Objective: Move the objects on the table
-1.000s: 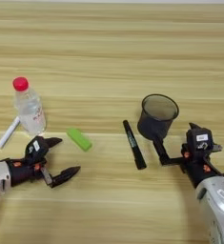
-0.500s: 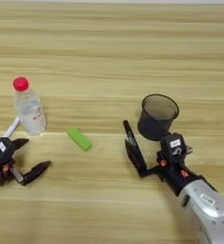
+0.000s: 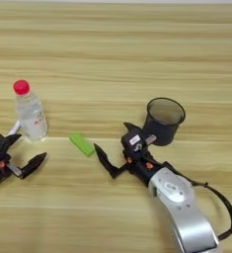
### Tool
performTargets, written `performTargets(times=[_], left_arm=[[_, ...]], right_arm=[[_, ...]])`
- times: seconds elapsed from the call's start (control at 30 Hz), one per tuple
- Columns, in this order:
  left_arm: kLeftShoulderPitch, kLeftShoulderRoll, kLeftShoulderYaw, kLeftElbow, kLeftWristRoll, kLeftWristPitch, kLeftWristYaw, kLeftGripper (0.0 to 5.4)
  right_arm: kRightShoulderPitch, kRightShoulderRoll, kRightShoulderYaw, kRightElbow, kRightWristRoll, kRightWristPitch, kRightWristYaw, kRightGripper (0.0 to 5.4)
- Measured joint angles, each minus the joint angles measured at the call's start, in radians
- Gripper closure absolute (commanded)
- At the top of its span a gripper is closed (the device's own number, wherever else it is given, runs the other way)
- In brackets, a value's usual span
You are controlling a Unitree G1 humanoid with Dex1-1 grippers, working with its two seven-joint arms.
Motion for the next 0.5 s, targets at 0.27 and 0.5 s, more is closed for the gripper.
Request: performTargets(times=[0.27,0.5], left_arm=[[-0.031,-0.018,0.046,0.044,0.003,-0.069,0.053,0.0],[-0.051,-0.067,0.026,0.096,0.005,-0.117,0.067,0.0]], right_arm=[[-0.068,0.043,0.072,0.14,-0.049,-0.087,0.003,0.02],[-0.112,0.08,0.089,0.235,-0.05,-0.09,0.018,0.02]])
